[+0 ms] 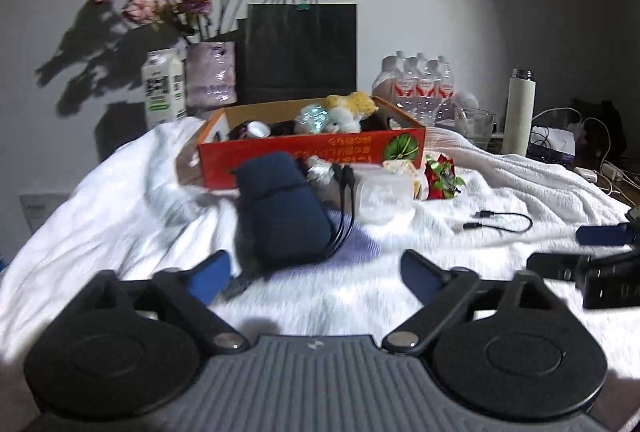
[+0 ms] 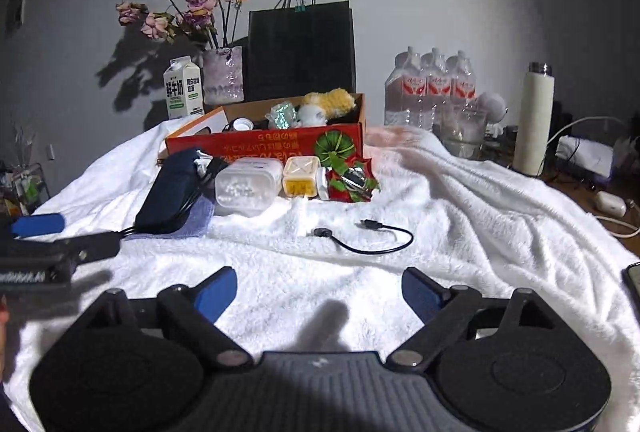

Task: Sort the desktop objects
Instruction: 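Grasp a black cable with the left tool while the right tool grasps a black USB cable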

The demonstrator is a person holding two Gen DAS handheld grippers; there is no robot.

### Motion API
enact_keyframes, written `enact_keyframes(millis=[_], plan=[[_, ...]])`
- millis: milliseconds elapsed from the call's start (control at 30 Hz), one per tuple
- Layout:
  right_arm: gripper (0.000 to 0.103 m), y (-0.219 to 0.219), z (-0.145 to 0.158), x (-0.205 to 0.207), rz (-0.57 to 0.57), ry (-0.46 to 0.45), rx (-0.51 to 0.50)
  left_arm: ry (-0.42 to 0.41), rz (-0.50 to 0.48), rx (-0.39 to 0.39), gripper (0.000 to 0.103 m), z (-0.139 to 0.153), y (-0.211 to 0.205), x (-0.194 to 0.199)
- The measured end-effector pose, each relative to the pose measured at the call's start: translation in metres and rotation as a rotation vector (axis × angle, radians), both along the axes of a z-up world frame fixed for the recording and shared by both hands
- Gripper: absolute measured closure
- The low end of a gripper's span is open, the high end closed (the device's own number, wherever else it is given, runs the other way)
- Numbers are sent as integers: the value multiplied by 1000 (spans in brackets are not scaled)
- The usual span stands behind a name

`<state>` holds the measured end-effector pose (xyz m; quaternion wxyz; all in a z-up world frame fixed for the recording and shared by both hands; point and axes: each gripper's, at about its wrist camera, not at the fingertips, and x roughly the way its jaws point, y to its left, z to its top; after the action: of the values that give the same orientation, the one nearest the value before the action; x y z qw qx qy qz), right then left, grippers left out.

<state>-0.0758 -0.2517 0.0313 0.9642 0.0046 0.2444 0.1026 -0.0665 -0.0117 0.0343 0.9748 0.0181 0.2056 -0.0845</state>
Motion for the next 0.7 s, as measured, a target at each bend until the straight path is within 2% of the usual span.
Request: enact_keyframes(millis=[133, 233, 367, 500, 533, 567, 633, 700], plan=[[24, 4, -2, 16, 12, 14, -5, 34, -57, -8, 35, -5, -12, 37], [25, 5, -1, 24, 25, 0, -10, 20, -79, 37, 40, -9, -25, 57], [38, 2, -6, 44, 12, 10, -46, -10, -96, 106, 45, -12, -40, 70], [43, 1, -9, 65, 7, 15, -45, 25, -120, 120, 51, -16, -50, 82], [44, 1, -10, 70, 9, 22, -44, 31, -117, 115, 57, -17, -51, 84], [50, 2, -13, 75, 11, 37, -52, 35, -117, 112, 60, -17, -51, 85], [58, 4, -18, 82, -1, 51, -70, 47, -101, 115, 83, -18, -52, 87], [63, 6, -18, 84, -5, 52, -77, 60, -91, 114, 91, -19, -51, 89]])
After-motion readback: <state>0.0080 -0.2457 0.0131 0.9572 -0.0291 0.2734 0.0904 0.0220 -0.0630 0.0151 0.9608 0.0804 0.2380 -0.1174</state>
